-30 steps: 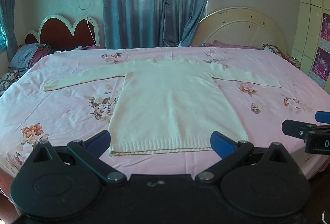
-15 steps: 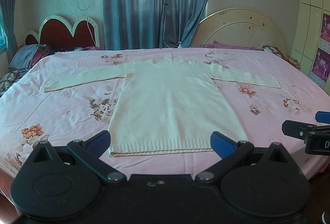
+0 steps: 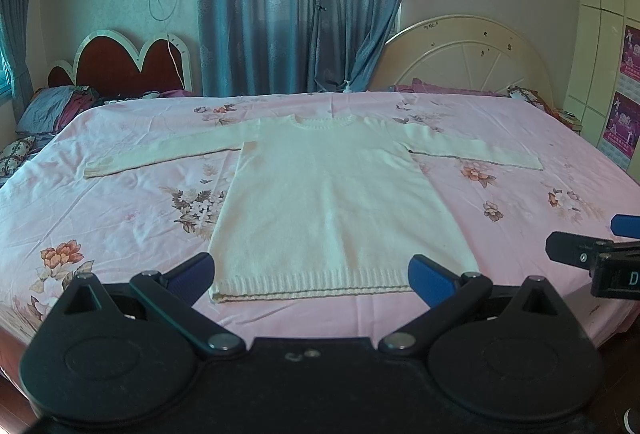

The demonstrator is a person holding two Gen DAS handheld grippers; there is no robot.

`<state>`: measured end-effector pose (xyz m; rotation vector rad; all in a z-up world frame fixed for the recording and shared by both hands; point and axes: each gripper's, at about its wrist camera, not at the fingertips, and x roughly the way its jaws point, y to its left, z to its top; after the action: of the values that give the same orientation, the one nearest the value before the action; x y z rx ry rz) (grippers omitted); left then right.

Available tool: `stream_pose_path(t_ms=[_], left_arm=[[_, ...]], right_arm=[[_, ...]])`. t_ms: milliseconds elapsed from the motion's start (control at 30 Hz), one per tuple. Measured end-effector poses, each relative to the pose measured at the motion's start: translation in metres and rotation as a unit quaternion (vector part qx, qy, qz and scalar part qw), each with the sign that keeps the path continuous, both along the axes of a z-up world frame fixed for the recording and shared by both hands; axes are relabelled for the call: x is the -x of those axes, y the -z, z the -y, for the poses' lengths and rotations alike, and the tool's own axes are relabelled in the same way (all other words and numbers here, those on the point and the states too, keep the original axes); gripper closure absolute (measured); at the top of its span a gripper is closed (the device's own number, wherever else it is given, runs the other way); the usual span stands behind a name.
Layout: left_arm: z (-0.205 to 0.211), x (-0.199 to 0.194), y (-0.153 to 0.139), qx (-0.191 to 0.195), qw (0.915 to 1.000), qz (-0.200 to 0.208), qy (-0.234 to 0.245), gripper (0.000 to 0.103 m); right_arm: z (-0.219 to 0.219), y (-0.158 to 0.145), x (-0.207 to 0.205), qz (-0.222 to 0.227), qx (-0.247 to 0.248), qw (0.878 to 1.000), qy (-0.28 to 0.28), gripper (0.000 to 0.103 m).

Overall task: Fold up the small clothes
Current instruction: 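Reach the right tool to the sweater sleeve cuff and grasp it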

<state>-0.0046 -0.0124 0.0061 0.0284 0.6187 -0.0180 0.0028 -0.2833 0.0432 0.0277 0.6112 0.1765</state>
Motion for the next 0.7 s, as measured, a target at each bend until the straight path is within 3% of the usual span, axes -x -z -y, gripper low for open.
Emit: stream_pose_path(t_ms=[367, 700], left_arm=[[-0.002, -0.011, 0.008, -0.002, 0.9999, -0.008, 0.010, 0.000], [-0.014, -0.082, 0.015, 0.009, 0.9993, -0.007, 0.036, 0.000]], right_arm=[[0.003, 0.002, -0.016, -0.008, -0.002, 1.000, 0.017, 0.000], [0.006, 0.008, -0.077, -0.006, 0.002, 0.998, 0.064, 0.000]])
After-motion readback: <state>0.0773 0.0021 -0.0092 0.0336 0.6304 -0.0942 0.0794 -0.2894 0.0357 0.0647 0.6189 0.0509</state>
